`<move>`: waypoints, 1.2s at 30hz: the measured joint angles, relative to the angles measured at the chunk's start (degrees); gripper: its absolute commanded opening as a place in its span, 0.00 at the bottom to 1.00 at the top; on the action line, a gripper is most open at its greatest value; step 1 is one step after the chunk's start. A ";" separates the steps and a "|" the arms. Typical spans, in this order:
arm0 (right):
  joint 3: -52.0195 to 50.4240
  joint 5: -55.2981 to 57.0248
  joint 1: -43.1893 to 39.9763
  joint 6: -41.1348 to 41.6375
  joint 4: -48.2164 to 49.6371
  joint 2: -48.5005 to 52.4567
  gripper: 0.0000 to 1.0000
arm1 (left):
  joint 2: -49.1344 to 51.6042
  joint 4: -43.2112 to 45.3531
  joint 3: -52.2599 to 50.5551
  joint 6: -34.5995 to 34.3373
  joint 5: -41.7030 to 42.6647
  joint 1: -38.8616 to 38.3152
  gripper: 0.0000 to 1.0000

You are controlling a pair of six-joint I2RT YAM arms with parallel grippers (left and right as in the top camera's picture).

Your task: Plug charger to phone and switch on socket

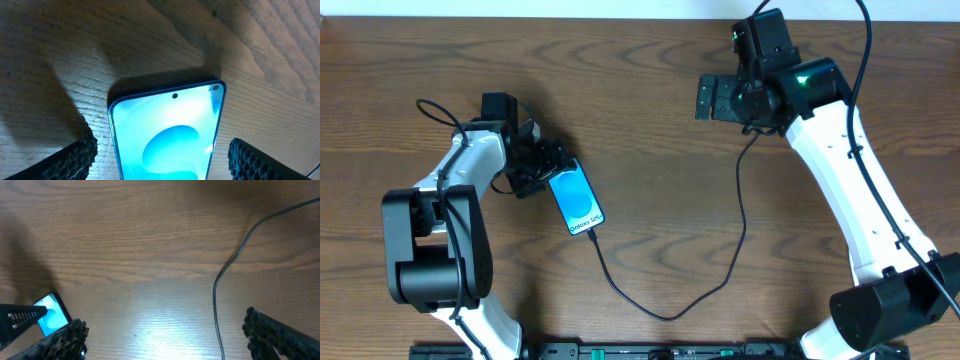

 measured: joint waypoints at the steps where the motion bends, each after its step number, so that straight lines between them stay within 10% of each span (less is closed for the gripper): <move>1: 0.00 0.00 0.00 0.00 0.00 0.00 0.98 | 0.00 -0.04 0.00 -0.02 -0.13 0.00 0.87; 15: -0.02 0.00 0.00 0.00 1.84 0.00 0.99 | -2.60 -6.49 -0.39 3.61 -5.42 0.00 0.87; 36: -0.02 -0.02 0.00 0.00 2.67 0.00 0.99 | -40.72 -17.25 -0.11 10.84 -27.39 -10.91 0.88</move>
